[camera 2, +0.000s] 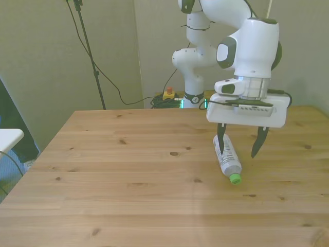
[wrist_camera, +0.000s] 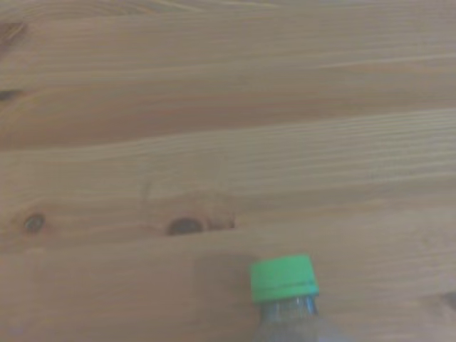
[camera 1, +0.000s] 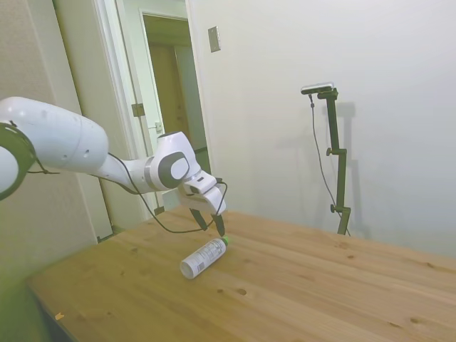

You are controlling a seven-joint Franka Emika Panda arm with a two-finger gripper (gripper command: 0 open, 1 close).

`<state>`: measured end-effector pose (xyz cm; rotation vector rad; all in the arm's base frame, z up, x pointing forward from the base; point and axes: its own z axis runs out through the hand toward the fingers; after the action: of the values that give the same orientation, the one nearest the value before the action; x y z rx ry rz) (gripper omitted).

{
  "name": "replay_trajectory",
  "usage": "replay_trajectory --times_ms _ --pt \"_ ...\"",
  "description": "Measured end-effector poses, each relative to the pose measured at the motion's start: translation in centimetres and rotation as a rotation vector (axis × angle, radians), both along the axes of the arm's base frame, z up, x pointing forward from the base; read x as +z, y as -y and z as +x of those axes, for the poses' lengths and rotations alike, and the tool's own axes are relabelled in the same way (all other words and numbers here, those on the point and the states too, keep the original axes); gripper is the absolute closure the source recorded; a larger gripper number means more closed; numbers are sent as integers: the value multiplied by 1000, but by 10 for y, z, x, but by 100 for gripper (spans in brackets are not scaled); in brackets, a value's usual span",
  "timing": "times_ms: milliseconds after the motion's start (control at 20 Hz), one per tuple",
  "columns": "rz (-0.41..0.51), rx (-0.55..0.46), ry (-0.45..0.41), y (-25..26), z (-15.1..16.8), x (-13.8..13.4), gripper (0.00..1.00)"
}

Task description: Stand the water bottle

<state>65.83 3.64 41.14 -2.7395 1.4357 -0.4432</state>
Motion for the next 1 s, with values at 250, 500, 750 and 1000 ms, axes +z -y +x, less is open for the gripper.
replay_trajectory --times_ms 250,500,750,1000 --pt "-19 -15 -24 3 26 -32 0" --pt "-32 -29 -38 5 33 -47 100" --pt "-30 -53 -47 8 32 -49 100" --pt "-27 -56 -53 8 32 -50 100"
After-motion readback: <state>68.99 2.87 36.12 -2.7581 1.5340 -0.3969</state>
